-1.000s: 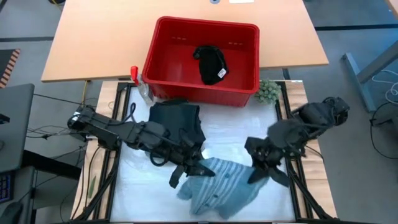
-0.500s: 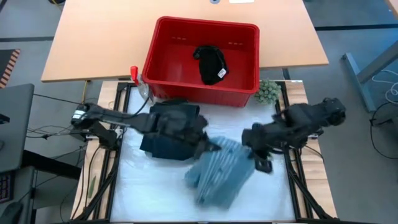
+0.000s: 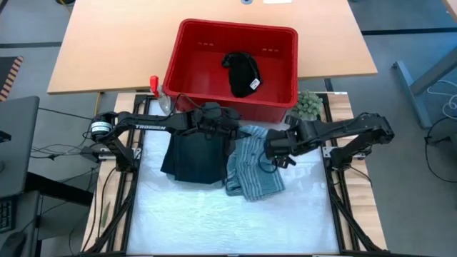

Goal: Fold laundry
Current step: Fold the blue shirt from the red laundry bin

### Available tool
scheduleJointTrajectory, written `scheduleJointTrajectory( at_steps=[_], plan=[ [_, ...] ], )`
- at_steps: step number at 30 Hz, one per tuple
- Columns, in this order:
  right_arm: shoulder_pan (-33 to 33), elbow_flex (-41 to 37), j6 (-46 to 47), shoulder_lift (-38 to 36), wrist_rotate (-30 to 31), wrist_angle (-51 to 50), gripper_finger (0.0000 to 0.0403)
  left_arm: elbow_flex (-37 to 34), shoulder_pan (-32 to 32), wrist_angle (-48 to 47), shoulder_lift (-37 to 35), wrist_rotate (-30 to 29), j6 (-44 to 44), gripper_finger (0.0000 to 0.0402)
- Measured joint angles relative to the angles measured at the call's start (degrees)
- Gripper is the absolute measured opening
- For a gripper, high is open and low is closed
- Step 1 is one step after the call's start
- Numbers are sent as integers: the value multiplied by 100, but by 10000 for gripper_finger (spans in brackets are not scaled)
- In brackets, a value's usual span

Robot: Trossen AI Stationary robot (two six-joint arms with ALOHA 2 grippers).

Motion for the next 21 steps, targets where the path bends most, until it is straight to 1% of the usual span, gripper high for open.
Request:
scheduleJointTrajectory(
  at_steps=[2, 4, 6, 11, 15, 21],
  plan=[
    [159, -229, -129, 0, 257, 286, 30, 0, -73, -140, -3, -163, 600, 9],
    [362, -446, -117, 1, 296, 505, 30, -24, -245, -316, -7, -372, 1031, 9],
    [620, -613, 108, 7, 345, 562, 30, -130, -483, -376, -7, -493, 1597, 9],
    [1380, -1105, 722, 11, 749, 769, 30, -171, -1155, -523, 2, -1366, 3096, 9],
    [1890, -1526, 984, 17, 801, 1070, 30, -173, -1609, -410, 192, -1504, 3556, 11],
    [2285, -2071, 1051, 15, 623, 1622, 29, -162, -2069, -349, 540, -1736, 3581, 23]
  ],
)
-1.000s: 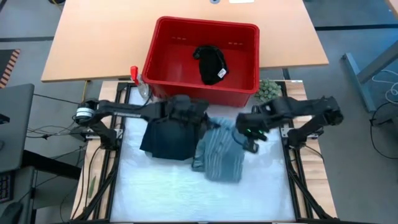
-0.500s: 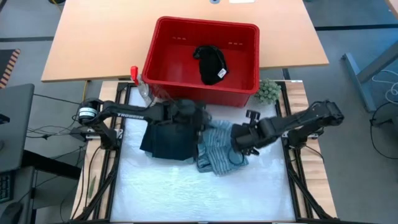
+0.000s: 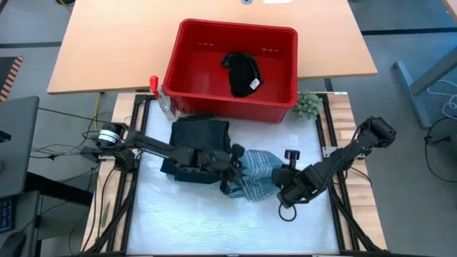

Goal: Fold laundry
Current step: Fold the blue shirt from the red laundry bin

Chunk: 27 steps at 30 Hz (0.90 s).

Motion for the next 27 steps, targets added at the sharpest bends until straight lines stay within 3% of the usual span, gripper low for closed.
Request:
scheduleJointTrajectory(
  at_steps=[6, 10, 17, 22, 25, 27],
  plan=[
    [278, -427, 12, 3, -540, 703, 50, 0, -351, -38, 576, -25, 5, 25],
    [487, -610, 166, 5, -1541, 1009, 82, -39, -604, -147, 842, -285, 484, 26],
    [534, -628, 1836, -191, -3129, 1750, 143, -16, -802, -581, 871, -943, 1166, 19],
    [665, -1265, 2953, -1012, -2943, 2801, 207, -13, -752, -659, 870, -880, 1140, 16],
    [727, -2044, 3955, -1737, -2512, 3431, 233, -13, -731, -703, 871, -815, 977, 44],
    [727, -2736, 4800, -2182, -2008, 4229, 241, 46, -771, -841, 840, -1110, 908, 75]
  ],
)
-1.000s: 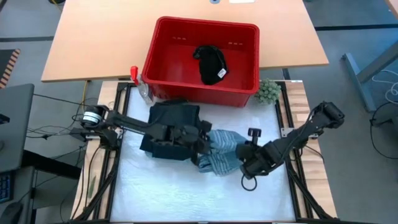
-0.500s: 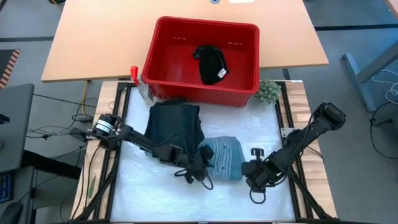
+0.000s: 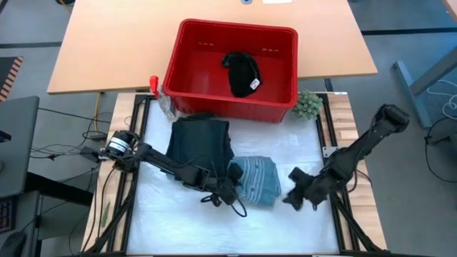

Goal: Fold laundry
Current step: Fold the blue shirt from the red laundry bin

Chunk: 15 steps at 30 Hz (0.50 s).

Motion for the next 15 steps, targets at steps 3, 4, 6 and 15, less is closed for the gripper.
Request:
scheduleJointTrajectory(
  at_steps=[3, 4, 6, 15],
  plan=[
    [-8, -947, 1017, -355, 1029, 1768, 244, 369, -118, -722, -2, -755, -420, 127],
    [-12, -1198, 1218, -390, 1311, 2350, 244, 514, -151, -1023, -11, -908, -657, 144],
    [-24, -1528, 1309, -368, 1616, 3234, 245, 822, -170, -1631, -24, -739, -1127, 178],
    [-81, -1643, 1547, -176, 2050, 3218, 245, 1452, 25, -3801, -727, 492, -2621, 258]
  ],
)
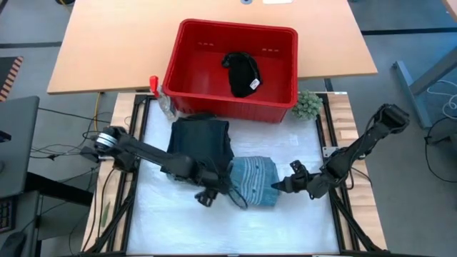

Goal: Fold laundry
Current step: Fold the blue shirt from the red laundry bin, then stack the blue shirt on the black pants

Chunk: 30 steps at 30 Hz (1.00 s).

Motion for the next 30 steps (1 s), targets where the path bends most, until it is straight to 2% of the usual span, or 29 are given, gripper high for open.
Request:
scheduleJointTrajectory(
  at_steps=[3, 6, 9, 11, 13, 15, 17, 20, 25, 30],
  plan=[
    [22, 2, -37, -13, -1, -205, 245, -209, 157, -525, -611, 192, -1215, 260],
    [90, 3, -83, -15, 106, -284, 245, -911, 225, -425, -1271, 575, -2966, 260],
    [184, 4, -86, -11, 234, -324, 245, -1894, 148, 681, -1944, 914, -5318, 261],
    [228, 4, -90, -11, 265, -328, 245, -2573, 8, 1770, -2382, 998, -6971, 261],
    [234, 4, -92, -11, 263, -333, 245, -3232, -256, 2948, -2713, 785, -8446, 261],
    [234, 4, -121, -11, 262, -331, 245, -3736, -543, 3795, -2904, 364, -9405, 261],
    [233, 4, -173, -11, 261, -333, 245, -4029, -823, 4231, -2950, -115, -9845, 261],
    [227, 4, -193, -11, 252, -359, 245, -4120, -1160, 4262, -2647, -595, -10004, 261],
    [227, 4, -202, -11, 207, -359, 245, -3805, -1406, 4804, -1640, -902, -9931, 261],
    [227, 6, -257, -11, -23, -355, 245, -3408, -1365, 5067, -617, -1350, -10074, 261]
  ],
)
